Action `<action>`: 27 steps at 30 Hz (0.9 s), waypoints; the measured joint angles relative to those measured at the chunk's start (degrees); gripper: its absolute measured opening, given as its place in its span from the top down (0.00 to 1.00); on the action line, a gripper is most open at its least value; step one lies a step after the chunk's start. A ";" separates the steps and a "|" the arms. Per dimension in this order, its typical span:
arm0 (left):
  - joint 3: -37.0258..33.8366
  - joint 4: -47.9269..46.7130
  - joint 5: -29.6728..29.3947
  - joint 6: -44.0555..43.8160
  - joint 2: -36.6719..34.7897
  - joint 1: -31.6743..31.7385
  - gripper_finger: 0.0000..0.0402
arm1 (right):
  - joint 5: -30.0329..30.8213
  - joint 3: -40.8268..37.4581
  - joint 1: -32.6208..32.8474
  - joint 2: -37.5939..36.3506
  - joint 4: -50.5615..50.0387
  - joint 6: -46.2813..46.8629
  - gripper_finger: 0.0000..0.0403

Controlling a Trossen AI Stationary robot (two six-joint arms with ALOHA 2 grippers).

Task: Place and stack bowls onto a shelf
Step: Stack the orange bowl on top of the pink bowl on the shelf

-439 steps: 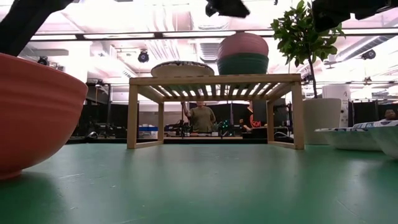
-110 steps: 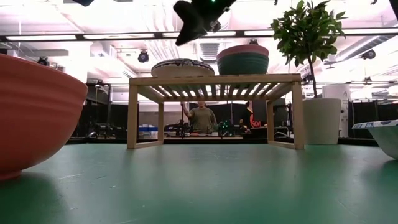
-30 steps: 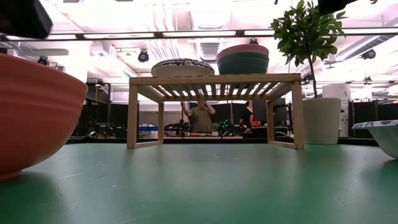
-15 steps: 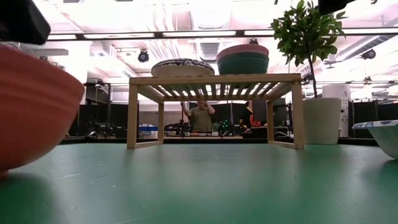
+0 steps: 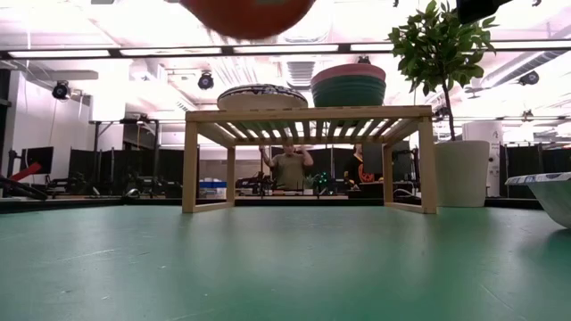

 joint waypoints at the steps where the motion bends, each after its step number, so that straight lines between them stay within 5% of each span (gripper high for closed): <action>1: 2.05 -0.97 -1.46 3.24 0.00 1.07 1.00 | 0.00 0.00 0.00 0.00 -0.01 0.00 0.98; 4: 6.63 -1.41 -5.10 13.63 -0.09 4.93 1.00 | 0.00 0.00 0.00 0.01 -0.02 -0.22 0.98; 13: 5.06 4.99 -9.33 39.66 -2.79 20.32 1.00 | 0.02 0.00 -0.01 0.07 -1.18 -0.90 0.98; 27: 6.31 16.18 -8.78 51.50 -2.98 34.88 1.00 | 0.46 -0.54 -0.13 0.35 -2.30 -0.27 0.98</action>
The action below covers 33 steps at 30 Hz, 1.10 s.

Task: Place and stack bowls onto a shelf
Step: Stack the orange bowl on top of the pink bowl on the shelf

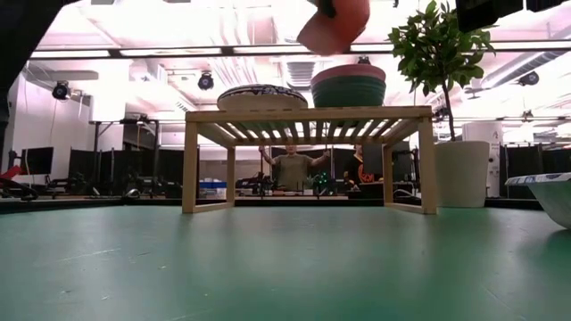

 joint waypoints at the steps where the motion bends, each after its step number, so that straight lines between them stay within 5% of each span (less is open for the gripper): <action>1: -0.12 0.58 0.00 0.25 0.06 0.77 1.00 | 0.02 -0.02 0.00 0.09 0.03 0.02 0.98; 8: -0.72 3.74 0.62 -1.20 0.06 5.39 1.00 | 0.02 -0.09 0.00 0.11 0.14 -0.36 0.98; 14: -0.76 5.67 6.93 -0.87 0.06 7.15 1.00 | 0.04 -0.09 0.00 0.10 0.16 -0.57 0.98; 33: -0.76 9.25 7.06 -1.25 0.06 9.36 0.92 | 0.04 -0.11 0.00 0.08 0.18 -0.57 0.98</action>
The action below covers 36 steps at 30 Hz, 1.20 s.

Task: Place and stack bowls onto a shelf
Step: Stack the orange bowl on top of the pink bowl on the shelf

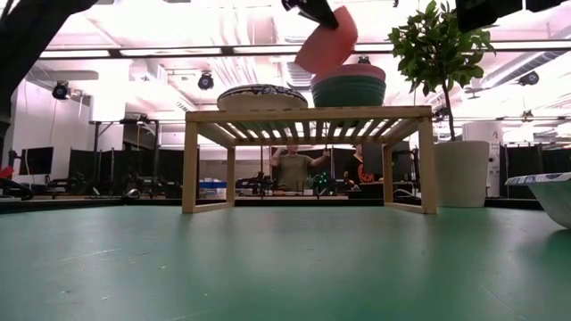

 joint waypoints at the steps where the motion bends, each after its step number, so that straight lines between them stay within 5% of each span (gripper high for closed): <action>1: -0.03 0.01 0.00 -0.12 0.00 0.02 0.91 | 0.00 0.00 0.00 0.00 0.01 -0.01 0.98; 18: 0.12 -1.33 0.00 -4.15 -0.20 -0.55 0.59 | 0.00 0.00 0.00 -0.02 0.46 -0.36 0.98; 28: 0.70 -15.90 0.96 -15.25 -2.76 -6.15 0.60 | 0.70 -0.04 0.00 -0.02 1.79 0.47 0.98; 36: -0.72 -25.35 -1.76 -24.47 -2.86 -16.71 0.61 | 11.20 -0.04 -0.01 0.00 4.63 2.56 0.98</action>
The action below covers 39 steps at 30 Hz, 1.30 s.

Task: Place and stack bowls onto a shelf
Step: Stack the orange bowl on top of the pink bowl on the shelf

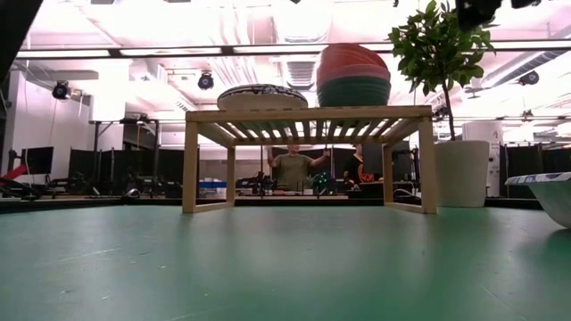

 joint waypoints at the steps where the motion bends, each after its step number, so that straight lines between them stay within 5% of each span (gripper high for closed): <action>1: -0.39 -0.42 -1.03 -0.10 0.00 -1.58 0.61 | 1.99 0.00 -0.05 0.00 1.15 -0.09 0.98; 10: -5.91 -1.35 -6.92 -0.01 -0.01 -13.95 0.61 | 5.14 6.32 -8.55 1.88 6.11 -7.36 0.98; 17: -16.09 4.57 -6.95 4.90 -2.97 -17.10 0.61 | -5.82 19.25 -19.06 7.68 -5.46 -9.81 0.98; 28: -50.50 39.58 -6.96 9.63 -25.32 -16.24 0.61 | -11.72 37.92 -29.82 20.48 -26.37 -9.98 0.98; 34: -69.26 61.84 -7.11 12.62 -38.16 -16.03 0.61 | -12.30 43.35 -34.62 25.40 -27.06 -10.35 0.98; 39: -79.33 73.96 -7.11 14.92 -45.49 -16.05 0.61 | -20.86 47.10 -39.97 29.34 -27.00 -10.68 0.98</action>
